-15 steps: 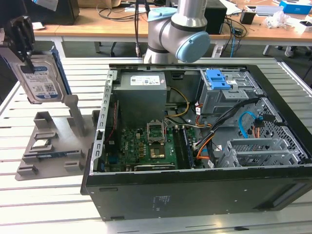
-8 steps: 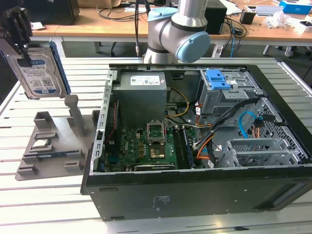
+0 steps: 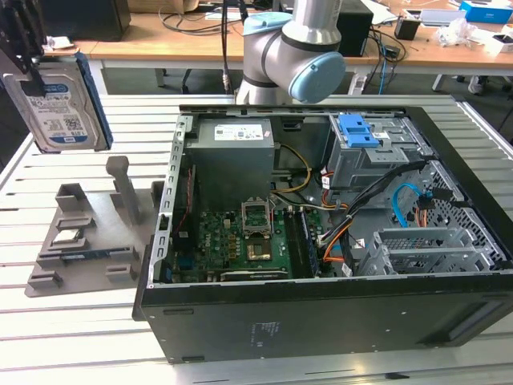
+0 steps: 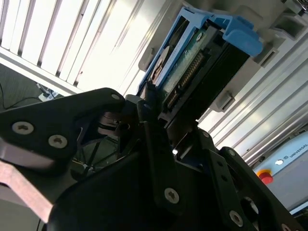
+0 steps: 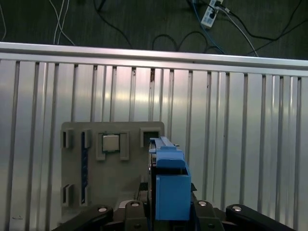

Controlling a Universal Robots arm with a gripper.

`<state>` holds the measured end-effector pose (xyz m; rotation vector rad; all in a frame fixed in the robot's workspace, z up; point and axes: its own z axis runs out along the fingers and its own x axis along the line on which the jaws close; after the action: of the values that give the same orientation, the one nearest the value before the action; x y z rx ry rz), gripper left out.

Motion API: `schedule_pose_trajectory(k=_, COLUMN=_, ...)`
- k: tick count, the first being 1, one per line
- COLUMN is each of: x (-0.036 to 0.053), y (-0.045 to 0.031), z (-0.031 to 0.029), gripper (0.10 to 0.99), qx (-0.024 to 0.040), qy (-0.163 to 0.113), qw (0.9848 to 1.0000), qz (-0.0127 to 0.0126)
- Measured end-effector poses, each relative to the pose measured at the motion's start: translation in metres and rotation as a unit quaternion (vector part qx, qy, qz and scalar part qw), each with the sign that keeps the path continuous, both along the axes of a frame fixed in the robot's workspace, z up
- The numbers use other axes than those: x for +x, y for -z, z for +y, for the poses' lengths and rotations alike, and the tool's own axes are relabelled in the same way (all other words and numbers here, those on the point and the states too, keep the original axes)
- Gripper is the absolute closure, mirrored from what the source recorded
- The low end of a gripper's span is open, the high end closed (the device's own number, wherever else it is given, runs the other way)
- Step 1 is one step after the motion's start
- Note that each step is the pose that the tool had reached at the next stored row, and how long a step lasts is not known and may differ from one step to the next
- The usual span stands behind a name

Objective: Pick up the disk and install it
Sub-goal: 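Pick up the disk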

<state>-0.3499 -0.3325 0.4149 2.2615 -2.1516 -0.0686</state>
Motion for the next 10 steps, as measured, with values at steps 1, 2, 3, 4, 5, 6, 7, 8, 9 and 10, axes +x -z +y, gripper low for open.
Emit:
schedule_pose_trajectory(k=1, x=0.0000, y=-0.0028, z=0.0001, gripper=0.722, qx=0.0000, qy=0.000, qw=1.0000, qz=0.0000)
schedule_pose_trajectory(k=2, x=0.0000, y=-0.0051, z=0.0001, gripper=0.722, qx=0.0000, qy=0.000, qw=1.0000, qz=0.0000)
schedule_pose_trajectory(k=3, x=0.0000, y=-0.0088, z=0.0003, gripper=0.722, qx=0.0000, qy=0.000, qw=1.0000, qz=0.0000)
schedule_pose_trajectory(k=4, x=0.0000, y=-0.0117, z=0.0003, gripper=0.722, qx=0.0000, qy=0.000, qw=1.0000, qz=0.0000)
schedule_pose_trajectory(k=5, x=0.0000, y=-0.0136, z=0.0004, gripper=0.722, qx=0.0000, qy=0.000, qw=1.0000, qz=0.0000)
schedule_pose_trajectory(k=6, x=0.0000, y=-0.0160, z=0.0004, gripper=0.722, qx=0.0000, qy=0.000, qw=1.0000, qz=0.0001)
schedule_pose_trajectory(k=7, x=0.0000, y=-0.0192, z=0.0005, gripper=0.722, qx=0.0000, qy=0.000, qw=1.0000, qz=0.0000)
schedule_pose_trajectory(k=8, x=0.0000, y=-0.0223, z=0.0006, gripper=0.722, qx=0.0000, qy=0.000, qw=1.0000, qz=0.0000)
schedule_pose_trajectory(k=9, x=0.0000, y=-0.0239, z=0.0006, gripper=0.722, qx=0.0000, qy=0.000, qw=1.0000, qz=0.0000)
schedule_pose_trajectory(k=10, x=0.0000, y=-0.0258, z=0.0006, gripper=0.722, qx=0.0000, qy=0.000, qw=1.0000, qz=0.0001)
